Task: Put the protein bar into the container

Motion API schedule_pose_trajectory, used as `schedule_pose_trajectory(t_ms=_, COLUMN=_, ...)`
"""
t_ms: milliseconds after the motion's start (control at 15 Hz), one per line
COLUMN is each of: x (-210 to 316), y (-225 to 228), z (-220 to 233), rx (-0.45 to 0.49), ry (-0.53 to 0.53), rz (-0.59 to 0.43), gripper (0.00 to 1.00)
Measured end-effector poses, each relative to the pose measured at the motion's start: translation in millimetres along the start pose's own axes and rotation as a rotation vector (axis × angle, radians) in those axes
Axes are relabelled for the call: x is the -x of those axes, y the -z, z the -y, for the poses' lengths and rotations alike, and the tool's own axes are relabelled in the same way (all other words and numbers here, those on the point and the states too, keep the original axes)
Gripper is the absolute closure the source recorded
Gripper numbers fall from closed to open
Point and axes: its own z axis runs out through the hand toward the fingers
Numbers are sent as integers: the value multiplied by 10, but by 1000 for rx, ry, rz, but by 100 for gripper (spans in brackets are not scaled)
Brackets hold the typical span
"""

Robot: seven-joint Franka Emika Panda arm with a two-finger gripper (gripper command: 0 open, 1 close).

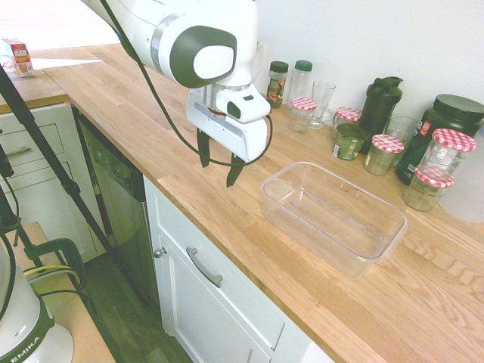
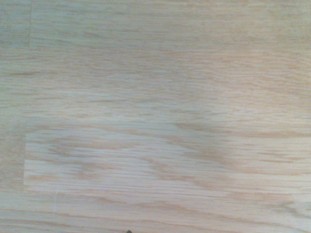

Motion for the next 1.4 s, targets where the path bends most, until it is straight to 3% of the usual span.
schedule_pose_trajectory(t_ms=400, x=53, y=134, z=171, rx=12, ry=58, rz=-43, gripper=0)
schedule_pose_trajectory(t_ms=933, x=425, y=689, z=1623, rx=69, ry=221, rz=-117, gripper=0)
schedule_pose_trajectory(t_ms=1400, x=549, y=515, z=2535, rx=83, ry=328, rz=-82, gripper=0)
